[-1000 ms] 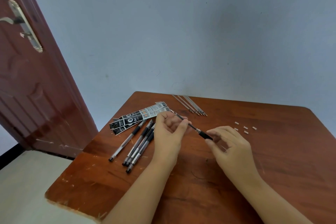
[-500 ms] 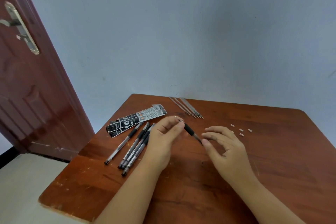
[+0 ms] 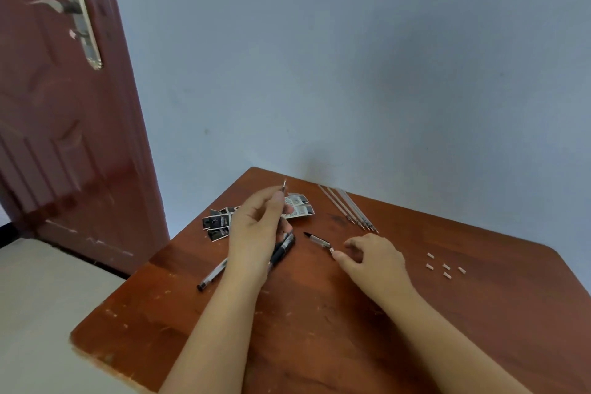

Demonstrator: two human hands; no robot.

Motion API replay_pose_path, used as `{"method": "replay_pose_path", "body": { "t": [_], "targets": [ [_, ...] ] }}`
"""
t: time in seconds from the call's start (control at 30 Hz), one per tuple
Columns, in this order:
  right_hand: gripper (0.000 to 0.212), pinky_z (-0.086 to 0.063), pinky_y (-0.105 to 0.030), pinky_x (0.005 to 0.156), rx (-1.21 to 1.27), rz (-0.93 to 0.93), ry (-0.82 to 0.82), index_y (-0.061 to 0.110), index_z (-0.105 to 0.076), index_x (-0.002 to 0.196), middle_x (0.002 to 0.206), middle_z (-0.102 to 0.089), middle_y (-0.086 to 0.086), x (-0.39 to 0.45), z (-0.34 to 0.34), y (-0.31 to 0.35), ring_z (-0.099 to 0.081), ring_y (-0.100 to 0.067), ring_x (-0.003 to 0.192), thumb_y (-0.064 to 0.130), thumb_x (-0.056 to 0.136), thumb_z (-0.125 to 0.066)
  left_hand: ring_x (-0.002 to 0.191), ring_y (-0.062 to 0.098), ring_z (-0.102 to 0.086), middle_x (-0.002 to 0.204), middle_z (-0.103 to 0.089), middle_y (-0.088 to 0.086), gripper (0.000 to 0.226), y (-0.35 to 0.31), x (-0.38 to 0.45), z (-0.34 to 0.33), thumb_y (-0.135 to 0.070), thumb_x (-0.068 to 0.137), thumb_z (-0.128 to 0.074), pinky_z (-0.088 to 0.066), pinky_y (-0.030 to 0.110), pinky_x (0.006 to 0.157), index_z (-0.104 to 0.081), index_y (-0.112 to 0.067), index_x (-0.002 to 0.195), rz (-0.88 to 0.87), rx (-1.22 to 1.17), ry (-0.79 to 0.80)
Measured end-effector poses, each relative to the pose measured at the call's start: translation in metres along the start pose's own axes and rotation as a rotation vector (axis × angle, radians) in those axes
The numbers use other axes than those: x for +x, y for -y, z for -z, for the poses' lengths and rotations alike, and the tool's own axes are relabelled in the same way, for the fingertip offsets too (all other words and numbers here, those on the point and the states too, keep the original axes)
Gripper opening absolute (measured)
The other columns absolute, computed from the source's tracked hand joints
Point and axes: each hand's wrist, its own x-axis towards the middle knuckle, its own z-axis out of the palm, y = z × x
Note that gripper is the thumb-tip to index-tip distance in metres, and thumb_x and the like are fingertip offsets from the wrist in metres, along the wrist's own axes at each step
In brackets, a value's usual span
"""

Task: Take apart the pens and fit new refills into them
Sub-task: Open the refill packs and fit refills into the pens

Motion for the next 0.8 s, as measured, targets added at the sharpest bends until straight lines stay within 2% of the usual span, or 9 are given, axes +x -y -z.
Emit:
{"method": "replay_pose_path", "body": {
  "t": [0.17,0.3,0.4,0.47,0.53,0.6,0.67,0.7,0.8],
  "targets": [
    [0.030,-0.038,-0.032,0.086,-0.107,-0.016,0.008,0.025,-0.058,0.110,0.112,-0.054,0.002,0.012,-0.011,0.013,-0.046,-0.015,0.106,0.041,0.088,-0.047,0.041,0.000,-0.047,0.069,-0.061,0.001,0.034,0.002,0.000,-0.001,0.003,0.092,-0.039,-0.036,0.012,0.041,-0.062,-0.021,0.081,0.055,0.095,0.094],
    [0.021,-0.037,-0.030,0.084,-0.054,0.033,-0.035,0.023,-0.062,0.102,0.105,-0.057,0.003,0.008,-0.008,0.006,-0.049,-0.014,0.100,0.033,0.089,-0.049,0.046,-0.004,-0.051,0.069,-0.062,-0.003,0.031,0.003,-0.003,-0.003,0.003,0.090,-0.044,-0.040,0.010,0.046,-0.063,-0.023,0.088,0.036,0.208,0.219],
    [0.012,-0.042,-0.024,0.079,0.168,0.037,-0.122,0.018,-0.067,0.089,0.088,-0.063,0.005,-0.005,0.009,-0.006,-0.055,-0.012,0.087,0.024,0.084,-0.058,0.052,-0.005,-0.058,0.072,-0.065,-0.007,0.032,0.003,-0.009,-0.005,0.002,0.088,-0.050,-0.044,0.010,0.049,-0.061,-0.028,0.086,0.032,0.262,0.337],
    [0.005,-0.040,-0.013,0.063,0.370,-0.018,-0.182,0.020,-0.066,0.075,0.072,-0.062,0.008,-0.019,0.028,-0.014,-0.056,-0.008,0.073,0.017,0.079,-0.064,0.054,-0.003,-0.061,0.072,-0.067,-0.008,0.026,0.003,-0.012,-0.008,0.003,0.086,-0.053,-0.045,0.011,0.050,-0.062,-0.022,0.090,0.020,0.292,0.393],
    [0.013,-0.038,-0.004,0.054,0.540,-0.078,-0.192,0.021,-0.063,0.066,0.063,-0.062,0.009,-0.035,0.043,-0.024,-0.056,-0.001,0.061,0.013,0.076,-0.067,0.055,0.000,-0.062,0.067,-0.069,-0.009,0.027,0.003,-0.017,-0.011,0.005,0.085,-0.054,-0.046,0.013,0.050,-0.062,-0.021,0.085,0.025,0.269,0.445],
    [0.018,-0.038,0.000,0.060,0.651,-0.108,-0.217,0.022,-0.063,0.062,0.054,-0.063,0.012,-0.050,0.050,-0.034,-0.055,0.008,0.057,0.010,0.073,-0.069,0.055,0.001,-0.061,0.064,-0.070,-0.012,0.029,0.004,-0.023,-0.015,0.005,0.084,-0.054,-0.046,0.013,0.050,-0.063,-0.022,0.083,0.025,0.274,0.517],
    [0.019,-0.038,-0.012,0.082,0.688,-0.112,-0.271,0.024,-0.065,0.061,0.058,-0.065,0.023,-0.061,0.050,-0.042,-0.056,0.014,0.064,0.009,0.071,-0.071,0.057,0.001,-0.061,0.064,-0.069,-0.013,0.028,0.007,-0.027,-0.019,0.003,0.083,-0.057,-0.046,0.012,0.052,-0.065,-0.024,0.082,-0.008,0.377,0.596],
    [0.021,-0.037,-0.016,0.085,0.701,-0.106,-0.299,0.026,-0.065,0.061,0.061,-0.064,0.027,-0.064,0.048,-0.045,-0.056,0.014,0.068,0.008,0.070,-0.071,0.057,0.000,-0.061,0.062,-0.069,-0.013,0.028,0.009,-0.029,-0.021,0.002,0.082,-0.058,-0.045,0.011,0.052,-0.066,-0.024,0.083,-0.021,0.429,0.621],
    [0.029,-0.041,-0.003,0.068,0.717,-0.031,-0.350,0.029,-0.063,0.063,0.061,-0.063,0.022,-0.063,0.047,-0.048,-0.057,0.011,0.070,0.002,0.071,-0.070,0.056,-0.004,-0.060,0.056,-0.065,-0.019,0.031,0.013,-0.033,-0.024,0.004,0.079,-0.062,-0.044,0.007,0.055,-0.066,-0.027,0.082,-0.045,0.541,0.622]
  ]
}}
